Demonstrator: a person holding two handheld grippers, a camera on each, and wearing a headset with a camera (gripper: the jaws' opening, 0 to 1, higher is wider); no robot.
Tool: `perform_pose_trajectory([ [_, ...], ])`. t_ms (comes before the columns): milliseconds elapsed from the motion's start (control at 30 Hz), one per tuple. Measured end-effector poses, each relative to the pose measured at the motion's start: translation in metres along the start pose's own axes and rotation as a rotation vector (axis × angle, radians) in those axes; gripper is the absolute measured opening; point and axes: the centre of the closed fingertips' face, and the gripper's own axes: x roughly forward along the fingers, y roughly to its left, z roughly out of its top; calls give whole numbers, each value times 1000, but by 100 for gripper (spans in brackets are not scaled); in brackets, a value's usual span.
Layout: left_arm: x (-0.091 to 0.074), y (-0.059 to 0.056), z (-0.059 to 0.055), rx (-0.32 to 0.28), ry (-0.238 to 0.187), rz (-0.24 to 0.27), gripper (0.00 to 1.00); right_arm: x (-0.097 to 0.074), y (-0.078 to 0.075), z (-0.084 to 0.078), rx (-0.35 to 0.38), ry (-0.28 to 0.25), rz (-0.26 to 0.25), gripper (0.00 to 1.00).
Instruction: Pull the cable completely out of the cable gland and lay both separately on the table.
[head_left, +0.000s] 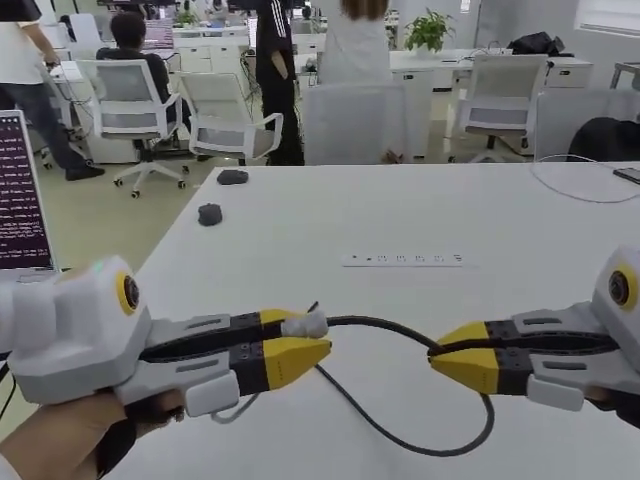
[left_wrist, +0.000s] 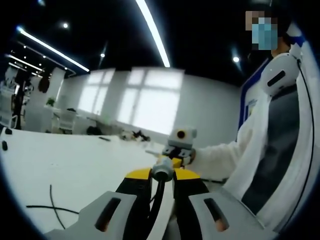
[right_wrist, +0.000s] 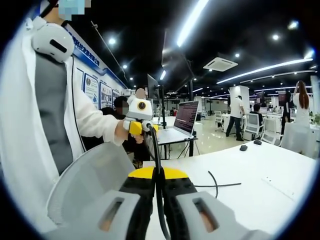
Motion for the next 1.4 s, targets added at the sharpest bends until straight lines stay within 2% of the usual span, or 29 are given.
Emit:
perform_pose_trajectory([
  [133,1,-1,-2,-6,7,-3,16,0,1,-2,7,4,1,3],
  [267,2,-2,-3,2,25,-8,16,-1,0,3,9,-2,-4,4],
  [333,2,-3,-3,2,29,-8,16,0,-1,9,5,-3,-11,5],
  [467,5,-4,-8,21,61,-13,16,8,4,32,-24,-47,10,11],
  [600,9,-6,-13,23,77,-21,16,19,12,45,-47,-54,52,14],
  [700,11,-7,-13,23,75,-25,16,32,18,41,-40,-13,82,18],
  [800,12,-6,-12,22,70,-25,16,40,19,35,-63,15,88,14],
  [1000,13,-5,-14,27,80,-23,17,45,21,38,-68,-2,105,4],
  [1167,13,-3,-11,29,64,-13,17,45,15,40,-63,-13,98,4],
  [1400,13,-4,-8,38,61,-16,16,45,15,40,-74,-7,97,4],
])
